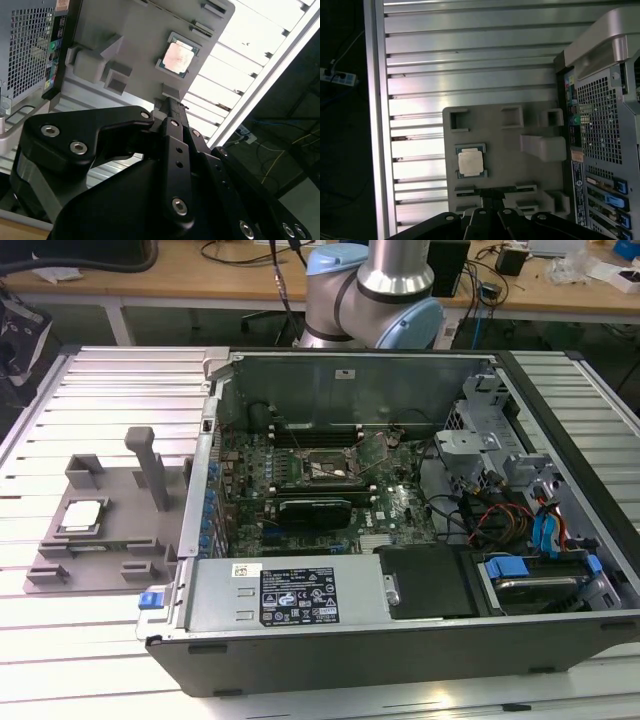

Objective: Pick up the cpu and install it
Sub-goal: 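Reach for the cpu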

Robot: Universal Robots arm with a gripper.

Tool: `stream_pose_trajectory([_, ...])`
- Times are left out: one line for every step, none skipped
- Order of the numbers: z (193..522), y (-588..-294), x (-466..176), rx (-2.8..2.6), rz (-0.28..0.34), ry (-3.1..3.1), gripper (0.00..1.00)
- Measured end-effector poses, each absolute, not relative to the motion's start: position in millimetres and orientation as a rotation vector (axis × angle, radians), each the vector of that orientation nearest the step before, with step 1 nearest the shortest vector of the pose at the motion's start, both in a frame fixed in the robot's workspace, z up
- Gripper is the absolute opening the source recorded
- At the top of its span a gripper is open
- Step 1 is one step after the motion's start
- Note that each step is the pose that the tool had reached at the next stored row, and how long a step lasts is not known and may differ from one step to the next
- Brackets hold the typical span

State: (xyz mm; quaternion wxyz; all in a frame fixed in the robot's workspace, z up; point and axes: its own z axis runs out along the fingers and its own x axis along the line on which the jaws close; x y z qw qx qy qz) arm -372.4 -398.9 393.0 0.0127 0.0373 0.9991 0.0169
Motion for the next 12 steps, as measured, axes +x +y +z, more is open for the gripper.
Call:
stream_pose_trajectory([393,-399,-373,0.116,0.052,3.114,0.11])
stream_pose_trajectory([393,-399,-374,0.116,0.052,3.114,0.11])
stream_pose_trajectory([393,-399,-375,0.116,0.052,3.114,0.11])
stream_pose_trajectory([393,-399,-377,0.116,0.051,3.114,0.11])
stream_pose_trajectory([393,-399,-378,0.116,0.051,3.114,0.11])
stream_pose_trajectory([393,-399,-380,0.116,0.051,3.114,0.11])
stream_pose_trajectory([393,-399,-380,0.116,0.051,3.114,0.11])
stream_pose_trajectory([393,-399,-382,0.116,0.05,3.114,0.11])
stream_pose_trajectory([393,-399,-383,0.116,0.05,3.113,0.11])
stream_pose_trajectory([393,-399,-385,0.116,0.05,3.113,0.11])
stream_pose_trajectory([393,-399,-386,0.116,0.05,3.114,0.11])
stream_pose_trajectory([393,-399,-386,0.116,0.05,3.114,0.11])
